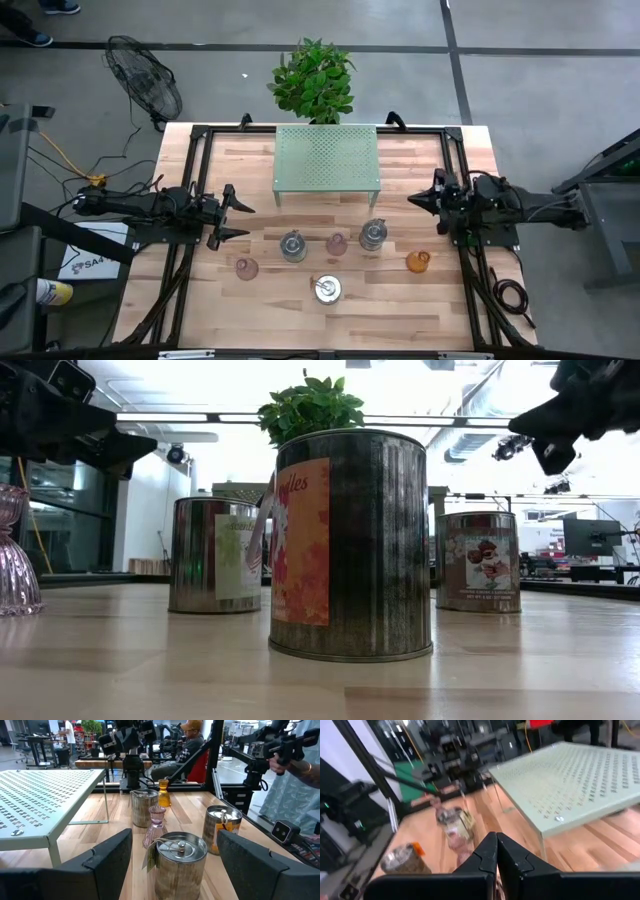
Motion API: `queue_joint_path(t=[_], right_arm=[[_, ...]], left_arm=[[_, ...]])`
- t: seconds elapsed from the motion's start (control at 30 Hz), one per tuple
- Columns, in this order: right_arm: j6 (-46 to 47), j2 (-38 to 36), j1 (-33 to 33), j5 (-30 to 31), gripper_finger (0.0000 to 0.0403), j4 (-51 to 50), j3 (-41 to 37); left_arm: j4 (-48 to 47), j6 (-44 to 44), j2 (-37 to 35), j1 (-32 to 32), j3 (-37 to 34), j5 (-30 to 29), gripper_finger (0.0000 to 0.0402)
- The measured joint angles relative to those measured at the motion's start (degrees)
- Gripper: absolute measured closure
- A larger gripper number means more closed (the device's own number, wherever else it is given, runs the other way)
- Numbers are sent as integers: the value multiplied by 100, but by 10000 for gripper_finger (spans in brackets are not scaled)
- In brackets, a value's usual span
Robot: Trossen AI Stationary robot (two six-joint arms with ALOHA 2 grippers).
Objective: Pick & Place candle stick holders
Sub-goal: Put the top right scented candle on the shelf
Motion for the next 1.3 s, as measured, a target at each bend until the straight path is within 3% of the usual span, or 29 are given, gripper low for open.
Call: queue_joint_path(t=[0.2, 0.57, 0.7, 1.03, 1.13, 1.3], right_arm=[[-97, 758, 0, 30, 399, -618, 732], [-581, 2178, 0, 562, 382, -728, 1118], [-584, 2605, 0, 253, 339, -905, 1248], [-1228, 3708, 2, -591, 173, -1639, 2067], [-1297, 4076, 2, -711, 151, -1981, 2431], [-1194, 4507, 0, -1025, 147, -2065, 2789]], left_arm=[[0, 0, -1, 0, 0, 0, 114], [0, 0, 0, -2, 0, 0, 114], [0, 0, 1, -2, 0, 0, 114], [0, 0, -1, -2, 0, 0, 114], [0, 0, 1, -2, 0, 0, 114], [0, 0, -1, -2, 0, 0, 114]])
